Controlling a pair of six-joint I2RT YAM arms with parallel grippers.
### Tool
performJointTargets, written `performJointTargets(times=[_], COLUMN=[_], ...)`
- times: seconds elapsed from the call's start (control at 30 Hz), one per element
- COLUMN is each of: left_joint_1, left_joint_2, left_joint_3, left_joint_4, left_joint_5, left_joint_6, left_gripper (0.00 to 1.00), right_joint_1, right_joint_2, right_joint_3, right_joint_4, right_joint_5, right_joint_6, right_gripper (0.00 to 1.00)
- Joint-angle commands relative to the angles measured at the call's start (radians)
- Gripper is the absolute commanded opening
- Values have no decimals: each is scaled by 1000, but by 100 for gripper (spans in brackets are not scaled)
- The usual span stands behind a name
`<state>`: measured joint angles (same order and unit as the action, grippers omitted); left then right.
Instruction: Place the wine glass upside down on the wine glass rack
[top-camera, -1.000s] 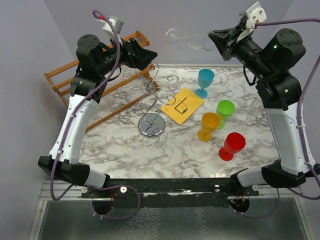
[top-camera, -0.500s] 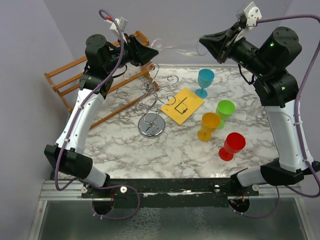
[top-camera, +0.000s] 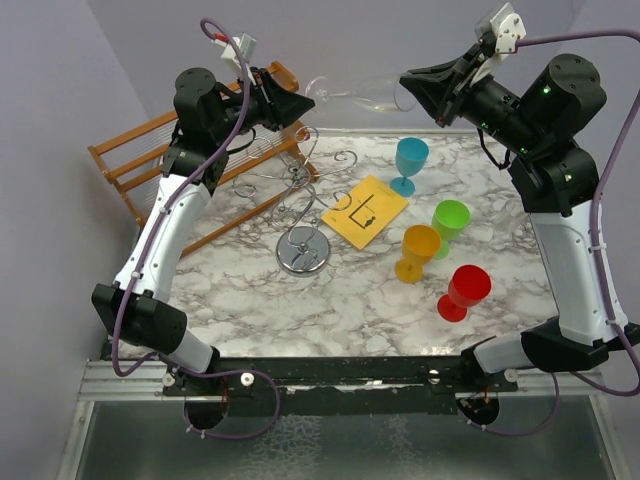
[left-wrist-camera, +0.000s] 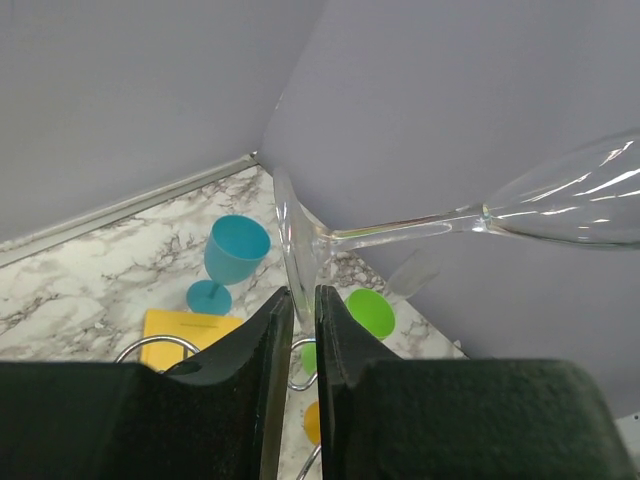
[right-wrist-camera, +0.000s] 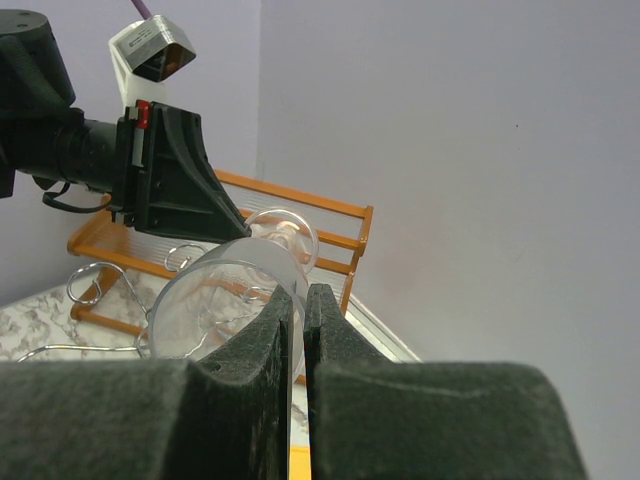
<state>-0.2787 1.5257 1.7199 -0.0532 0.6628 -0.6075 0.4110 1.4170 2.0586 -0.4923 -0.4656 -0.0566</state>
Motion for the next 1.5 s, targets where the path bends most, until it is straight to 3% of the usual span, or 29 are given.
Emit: performJointTargets(times=[0.0, 0.37, 0.63, 0.97, 1.17, 1.27, 1.47], left_joint_1=[-18, -19, -18, -17, -16, -3, 70], left_joint_2=[-13, -32, -42, -64, -75, -85, -118], left_joint_3=[-3, -12, -15, -17, -16, -15, -14], left_joint_4=[70, 36, 24, -6, -20, -30, -27], left_joint_5=[20, -41, -48, -55, -52, -52, -40], left_joint_6=[6, 69, 79, 106, 122, 131, 137], left_gripper=[19, 23, 18, 21, 0, 0, 0], right_joint_1=[8, 8, 8, 8, 7, 8, 8], right_joint_2=[-16, -23, -24, -30, -34, -43, -66], right_joint_3=[0, -9, -12, -31, -39, -54, -90], right_joint_4=[34, 34, 35, 39, 41, 44, 36], right_joint_5=[-54, -49, -27, 15, 33, 52, 62], right_joint_6=[21, 16, 0, -28, -41, -56, -93], right_gripper=[1, 1, 1, 1, 1, 1, 30])
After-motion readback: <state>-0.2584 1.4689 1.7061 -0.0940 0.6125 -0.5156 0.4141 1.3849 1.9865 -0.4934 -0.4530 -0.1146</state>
